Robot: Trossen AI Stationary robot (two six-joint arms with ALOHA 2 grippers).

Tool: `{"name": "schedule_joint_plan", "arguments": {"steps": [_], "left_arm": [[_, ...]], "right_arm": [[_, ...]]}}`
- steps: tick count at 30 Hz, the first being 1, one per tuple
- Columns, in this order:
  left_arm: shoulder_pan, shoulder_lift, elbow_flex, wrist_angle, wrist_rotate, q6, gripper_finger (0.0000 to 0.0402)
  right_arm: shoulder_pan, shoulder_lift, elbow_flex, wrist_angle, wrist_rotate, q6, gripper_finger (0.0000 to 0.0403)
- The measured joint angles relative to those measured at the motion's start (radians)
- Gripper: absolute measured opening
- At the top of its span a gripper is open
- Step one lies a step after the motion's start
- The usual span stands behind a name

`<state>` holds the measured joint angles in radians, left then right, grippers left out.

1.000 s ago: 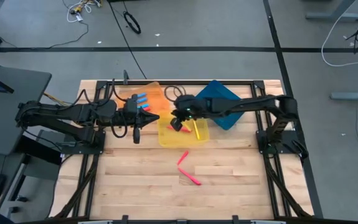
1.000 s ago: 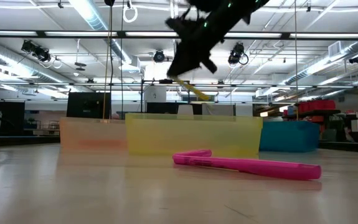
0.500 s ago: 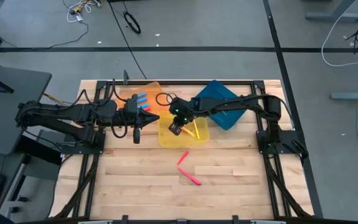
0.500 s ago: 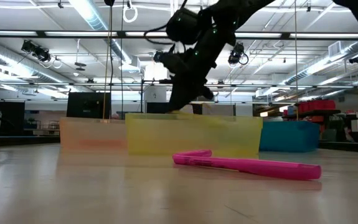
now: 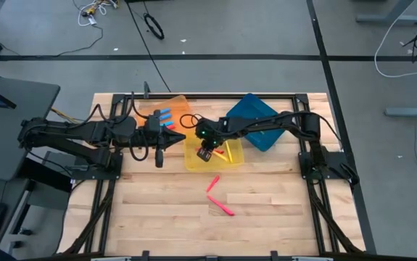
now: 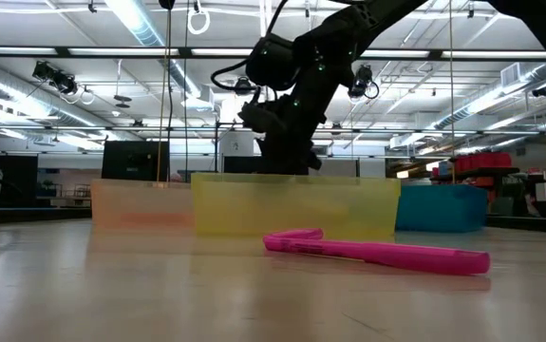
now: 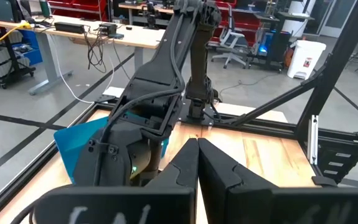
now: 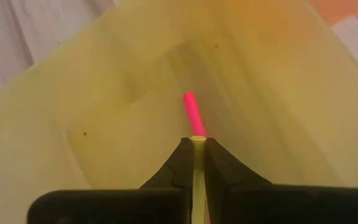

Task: Pick & Place Markers
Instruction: Put the yellow marker pen into the yellow bin

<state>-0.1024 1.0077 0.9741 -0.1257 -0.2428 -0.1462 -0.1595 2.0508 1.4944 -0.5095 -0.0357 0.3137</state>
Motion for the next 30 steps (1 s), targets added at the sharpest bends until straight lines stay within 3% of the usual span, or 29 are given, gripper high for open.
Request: {"name": "schedule_joint_plan", "arguments": {"steps": [23,30], "left_arm": [[0.0,0.0,0.0,0.0,0.0,-0.004,0.0011],[0.0,0.0,0.0,0.0,0.0,-0.004,0.0011]], "right_arm": [[0.004,0.037,-0.001,0.019,-0.026,-0.064,0.0014],[0.01,0.037,-0.001,0.019,-0.025,-0.06,0.0063]]}}
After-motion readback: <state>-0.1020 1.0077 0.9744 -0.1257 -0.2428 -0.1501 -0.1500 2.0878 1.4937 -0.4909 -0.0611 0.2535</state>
